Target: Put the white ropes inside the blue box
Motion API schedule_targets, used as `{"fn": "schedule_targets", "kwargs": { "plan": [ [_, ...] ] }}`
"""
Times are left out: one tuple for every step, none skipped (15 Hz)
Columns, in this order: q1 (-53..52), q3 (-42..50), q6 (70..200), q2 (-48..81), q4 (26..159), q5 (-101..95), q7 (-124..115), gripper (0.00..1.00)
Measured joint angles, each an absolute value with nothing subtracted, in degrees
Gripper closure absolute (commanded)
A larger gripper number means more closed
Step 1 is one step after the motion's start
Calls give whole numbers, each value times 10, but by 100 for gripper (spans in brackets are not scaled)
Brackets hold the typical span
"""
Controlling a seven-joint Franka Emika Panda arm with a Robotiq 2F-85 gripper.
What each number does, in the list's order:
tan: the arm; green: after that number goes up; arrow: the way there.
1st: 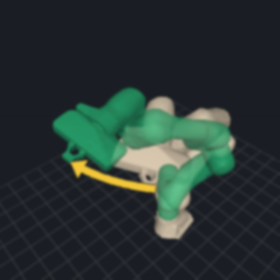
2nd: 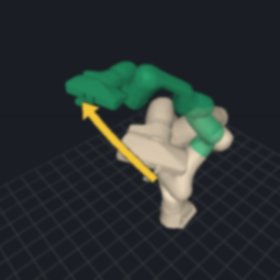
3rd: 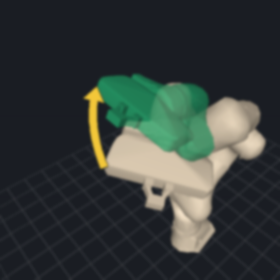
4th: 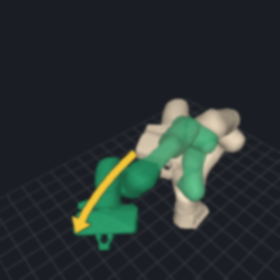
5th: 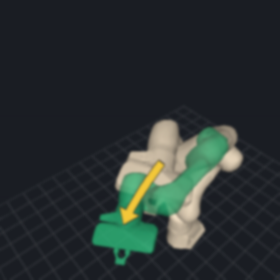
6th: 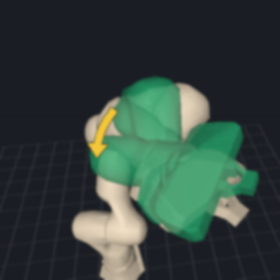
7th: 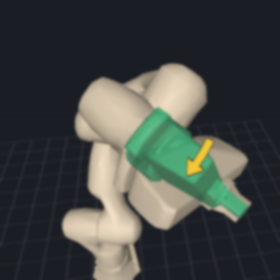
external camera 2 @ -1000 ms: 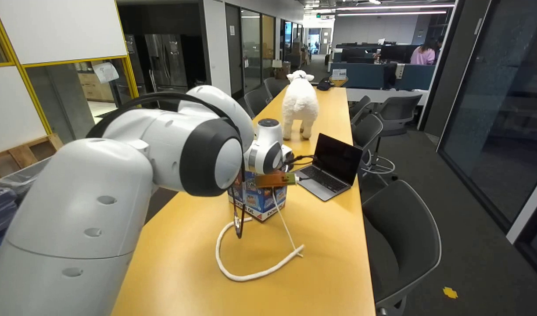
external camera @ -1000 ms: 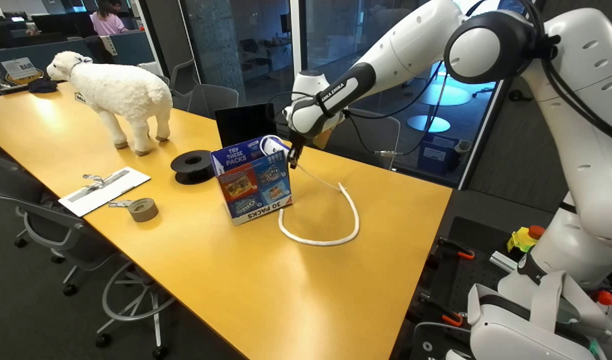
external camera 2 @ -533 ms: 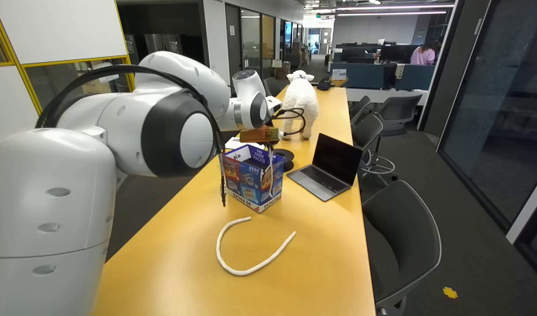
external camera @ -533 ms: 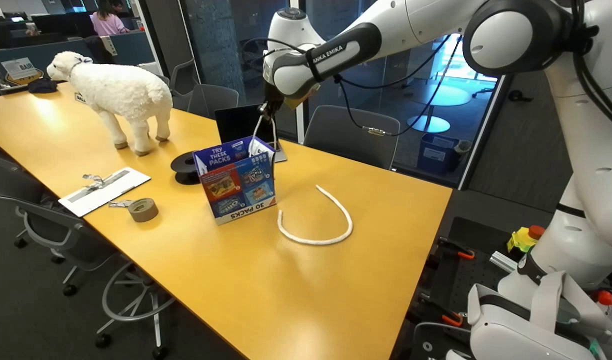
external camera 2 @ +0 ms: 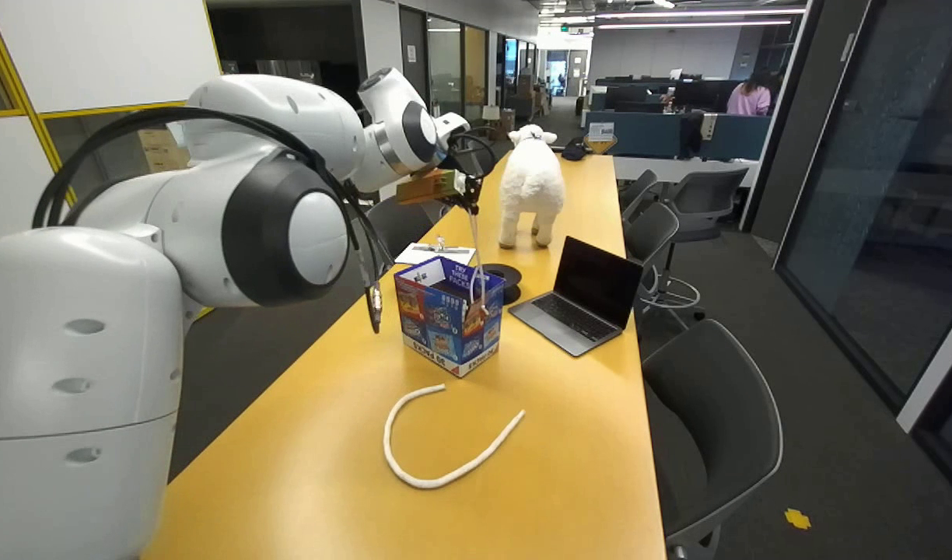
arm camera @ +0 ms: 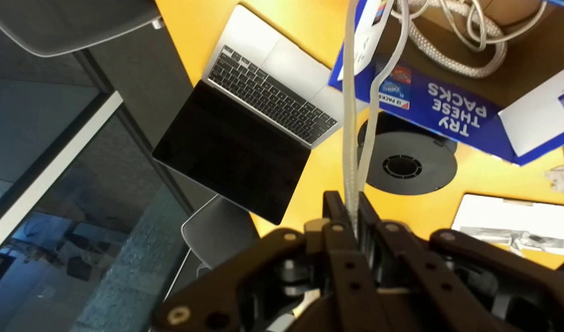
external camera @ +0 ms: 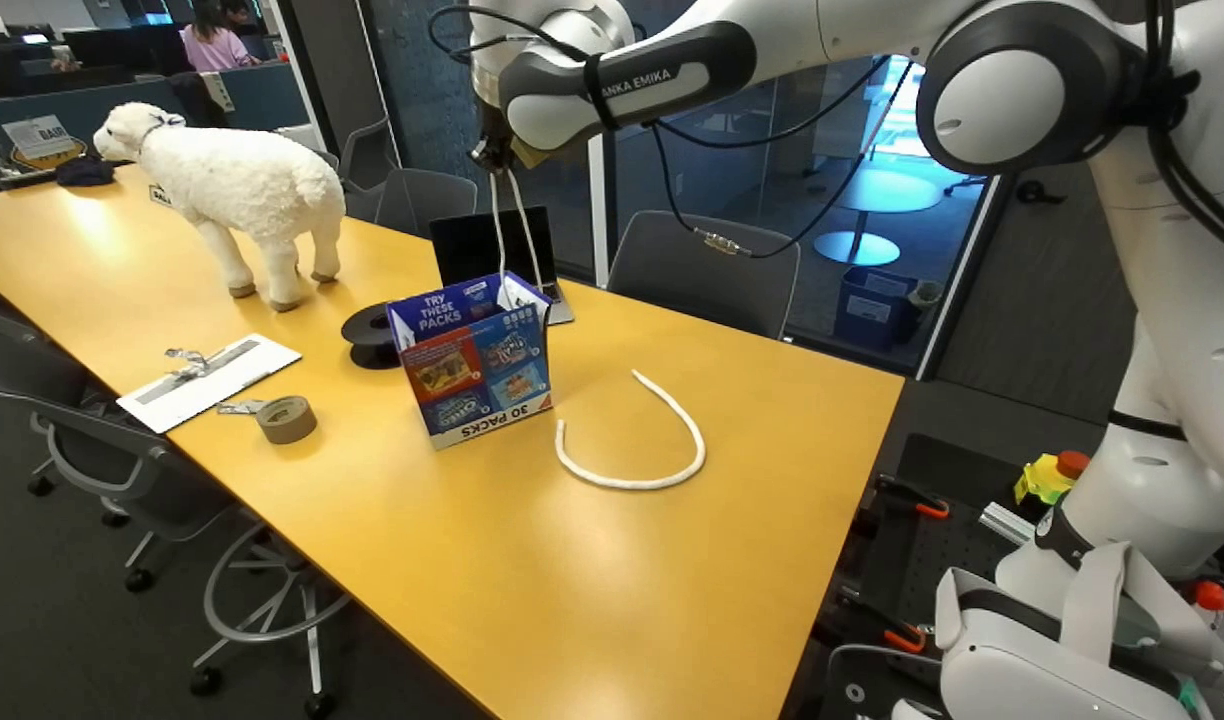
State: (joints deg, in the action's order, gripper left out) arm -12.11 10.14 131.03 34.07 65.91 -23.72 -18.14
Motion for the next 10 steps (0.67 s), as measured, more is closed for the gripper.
{"fn": "schedule_targets", "kwargs": {
  "plan": [
    [-131,107,1298,346,639,-248,-198,91],
    [-140,113,1287,352,619,-260,-214,91],
    [-148,118,1277,358,598,-269,-228,91],
    [-155,123,1267,365,579,-276,-239,91],
    [-161,126,1257,371,560,-281,-248,91],
    [-165,127,1248,378,542,-282,-252,91],
    [-167,128,1240,385,526,-282,-256,91],
    [-169,128,1233,392,511,-282,-257,91],
    [-170,128,1228,399,500,-282,-258,91],
    [-170,128,1225,407,491,-282,-258,91]
  ]
}}
